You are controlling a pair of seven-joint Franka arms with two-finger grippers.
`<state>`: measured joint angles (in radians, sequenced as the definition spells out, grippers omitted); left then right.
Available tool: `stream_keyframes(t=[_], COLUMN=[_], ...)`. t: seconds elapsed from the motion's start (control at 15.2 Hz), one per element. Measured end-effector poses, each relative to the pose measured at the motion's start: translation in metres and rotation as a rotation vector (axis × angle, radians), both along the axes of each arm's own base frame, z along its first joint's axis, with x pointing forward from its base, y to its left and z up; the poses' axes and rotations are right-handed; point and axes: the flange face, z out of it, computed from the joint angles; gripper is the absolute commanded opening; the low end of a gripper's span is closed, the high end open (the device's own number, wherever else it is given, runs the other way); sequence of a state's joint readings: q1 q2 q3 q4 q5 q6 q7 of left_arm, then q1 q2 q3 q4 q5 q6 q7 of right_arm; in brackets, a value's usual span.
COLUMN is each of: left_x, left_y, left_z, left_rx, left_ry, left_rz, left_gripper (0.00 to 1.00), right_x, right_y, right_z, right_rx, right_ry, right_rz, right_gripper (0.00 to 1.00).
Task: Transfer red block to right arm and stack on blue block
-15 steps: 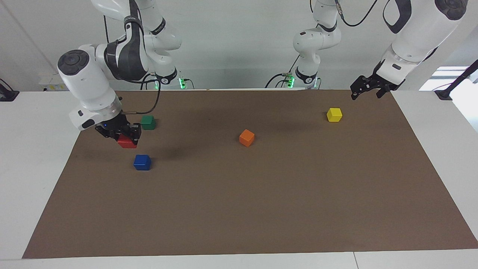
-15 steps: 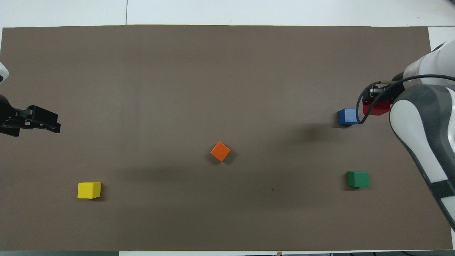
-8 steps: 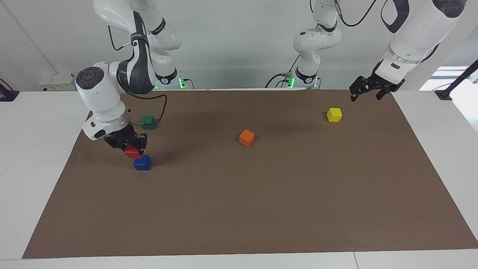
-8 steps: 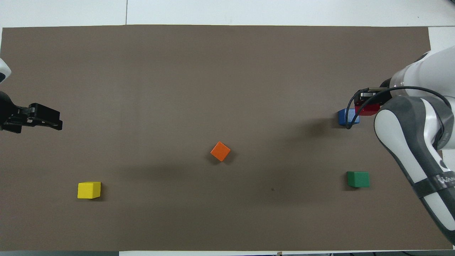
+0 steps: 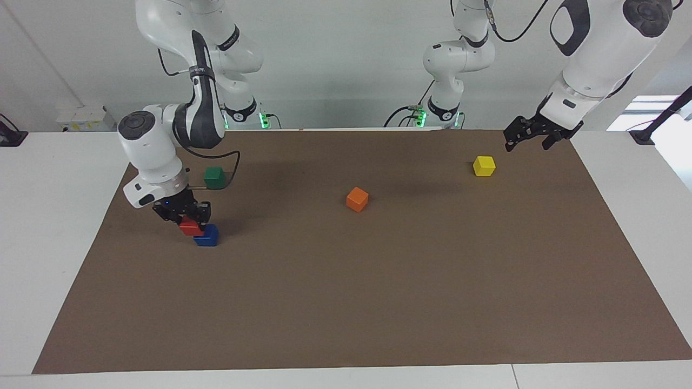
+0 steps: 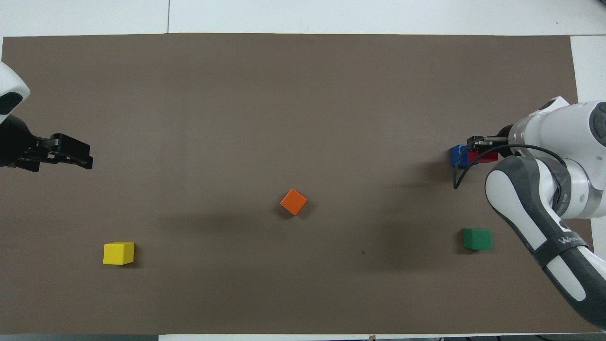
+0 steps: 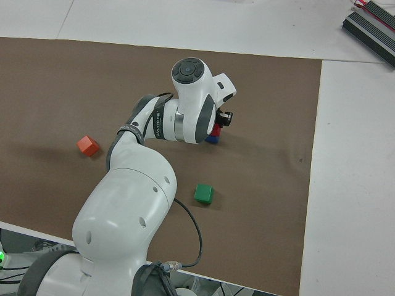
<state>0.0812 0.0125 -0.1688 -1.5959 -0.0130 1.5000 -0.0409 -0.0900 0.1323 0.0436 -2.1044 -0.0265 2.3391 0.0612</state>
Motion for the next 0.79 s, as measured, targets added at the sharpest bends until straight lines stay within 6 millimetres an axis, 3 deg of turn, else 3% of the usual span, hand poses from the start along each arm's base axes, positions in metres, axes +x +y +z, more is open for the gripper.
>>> stream_keyframes(t=[0.26, 0.79], left_x=[0.011, 0.012], left_y=[-0.007, -0.013], left_z=[0.005, -0.004], left_rx=[-0.009, -0.004], left_ry=[-0.091, -0.069], left_rz=[-0.001, -0.013], left_gripper=[1.00, 1.00], right_x=[-0.001, -0.001], right_y=[0.003, 0.005], right_z=[-0.009, -0.013], right_rx=[0.002, 0.003], right_ry=[0.017, 0.023], right_rz=[0.004, 0.009], right_gripper=[0.00, 0.00])
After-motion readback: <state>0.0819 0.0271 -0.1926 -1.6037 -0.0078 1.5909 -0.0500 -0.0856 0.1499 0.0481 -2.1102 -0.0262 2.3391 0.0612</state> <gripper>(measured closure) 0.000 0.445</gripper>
